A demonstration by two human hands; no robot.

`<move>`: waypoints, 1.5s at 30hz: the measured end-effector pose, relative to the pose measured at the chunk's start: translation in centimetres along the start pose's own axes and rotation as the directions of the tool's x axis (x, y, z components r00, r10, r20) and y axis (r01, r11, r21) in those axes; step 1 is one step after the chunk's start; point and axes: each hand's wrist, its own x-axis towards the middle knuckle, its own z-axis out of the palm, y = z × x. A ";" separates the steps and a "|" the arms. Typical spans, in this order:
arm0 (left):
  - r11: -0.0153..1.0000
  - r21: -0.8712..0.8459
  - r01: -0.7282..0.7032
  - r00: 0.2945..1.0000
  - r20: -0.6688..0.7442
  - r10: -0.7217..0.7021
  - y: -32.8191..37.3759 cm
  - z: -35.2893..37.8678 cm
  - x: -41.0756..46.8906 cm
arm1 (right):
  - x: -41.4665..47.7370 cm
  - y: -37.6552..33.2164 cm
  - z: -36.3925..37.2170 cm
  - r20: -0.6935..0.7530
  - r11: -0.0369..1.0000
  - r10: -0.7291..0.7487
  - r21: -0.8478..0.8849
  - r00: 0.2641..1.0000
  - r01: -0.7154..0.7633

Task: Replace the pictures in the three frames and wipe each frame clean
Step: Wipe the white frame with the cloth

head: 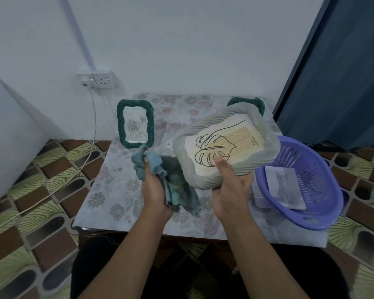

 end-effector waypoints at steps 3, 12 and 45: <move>0.998 -0.036 0.047 0.992 0.117 -0.042 0.0 -1.0 -0.4 | 0.1 -0.3 0.0 0.012 1.000 0.008 -0.003 1.000 -0.008; 0.938 0.309 -0.155 0.969 0.233 0.084 -0.1 1.0 -1.8 | -0.1 0.6 0.1 0.003 1.000 0.015 -0.023 1.000 -0.015; 0.903 0.373 -0.214 0.944 0.318 0.092 0.5 0.8 -1.8 | 3.6 -2.4 -0.8 0.112 0.967 0.231 -0.134 0.966 -0.216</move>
